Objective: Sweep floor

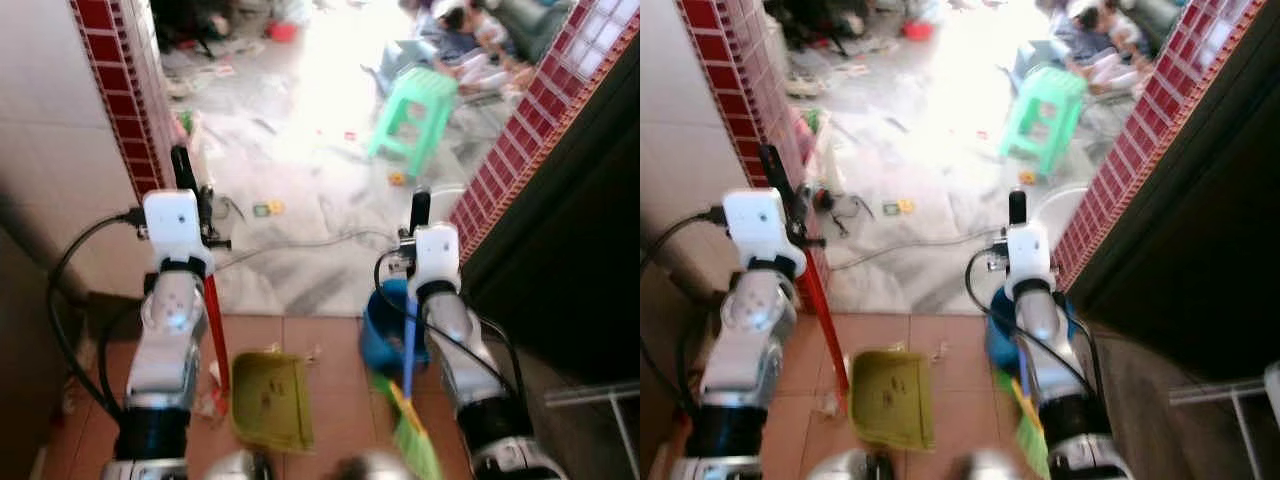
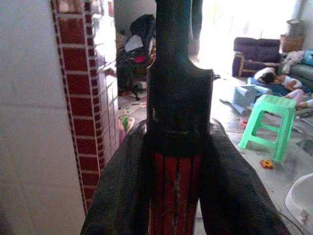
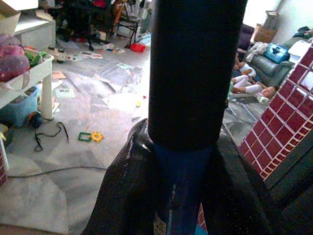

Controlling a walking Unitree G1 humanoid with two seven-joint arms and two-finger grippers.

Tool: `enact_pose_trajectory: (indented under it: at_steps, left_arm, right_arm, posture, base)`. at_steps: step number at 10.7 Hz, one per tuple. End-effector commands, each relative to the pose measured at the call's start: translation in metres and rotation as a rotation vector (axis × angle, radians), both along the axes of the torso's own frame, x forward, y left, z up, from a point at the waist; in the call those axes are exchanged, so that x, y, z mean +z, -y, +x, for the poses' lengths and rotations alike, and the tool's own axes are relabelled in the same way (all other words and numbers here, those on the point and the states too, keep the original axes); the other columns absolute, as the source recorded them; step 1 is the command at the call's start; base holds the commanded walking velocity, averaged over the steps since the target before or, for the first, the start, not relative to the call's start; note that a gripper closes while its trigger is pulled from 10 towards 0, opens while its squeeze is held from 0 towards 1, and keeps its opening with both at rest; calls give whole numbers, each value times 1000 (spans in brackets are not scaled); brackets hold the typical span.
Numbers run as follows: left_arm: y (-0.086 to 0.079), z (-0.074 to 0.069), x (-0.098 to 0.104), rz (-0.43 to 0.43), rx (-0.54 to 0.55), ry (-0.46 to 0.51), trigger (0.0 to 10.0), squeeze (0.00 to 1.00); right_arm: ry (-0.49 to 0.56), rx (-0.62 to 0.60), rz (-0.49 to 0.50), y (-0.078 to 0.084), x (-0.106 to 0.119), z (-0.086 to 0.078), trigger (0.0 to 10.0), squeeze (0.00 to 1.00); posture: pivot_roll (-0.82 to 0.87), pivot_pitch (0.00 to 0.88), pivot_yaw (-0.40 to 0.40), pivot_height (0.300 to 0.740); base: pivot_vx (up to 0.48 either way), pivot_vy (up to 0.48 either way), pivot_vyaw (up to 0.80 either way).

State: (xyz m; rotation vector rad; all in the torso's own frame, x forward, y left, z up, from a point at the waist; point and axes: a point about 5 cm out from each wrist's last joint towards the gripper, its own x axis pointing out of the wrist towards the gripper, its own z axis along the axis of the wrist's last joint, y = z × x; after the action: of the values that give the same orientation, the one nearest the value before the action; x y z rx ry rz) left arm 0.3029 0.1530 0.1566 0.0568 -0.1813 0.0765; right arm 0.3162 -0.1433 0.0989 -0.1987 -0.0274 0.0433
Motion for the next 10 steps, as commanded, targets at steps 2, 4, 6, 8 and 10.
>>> enact_pose_trajectory:
  at_steps: [2,4,6,8,10]
  left_arm:
    - [5,1,14,8,-19,53,10000,0]
    - [4,0,14,8,-15,49,10000,0]
    - [1,2,21,31,8,84,10000,0]
    - [-5,4,22,66,50,88,10000,0]
    - [-17,2,18,111,155,97,10000,0]
  right_arm:
    - [9,-13,-20,6,3,1,10000,0]
    - [6,-14,-22,6,3,2,10000,0]
    - [4,-17,-25,6,2,2,10000,0]
    - [4,-22,-25,6,2,3,10000,0]
    - [13,-22,-26,6,3,2,10000,0]
  posture:
    - [2,24,-56,740]
    - [3,26,-57,740]
    - [4,31,-56,740]
    - [3,32,-55,740]
    - [3,35,-53,740]
  base:
    - [0,480,0]
    - [0,480,0]
    - [0,392,0]
    - [0,0,0]
    - [0,0,0]
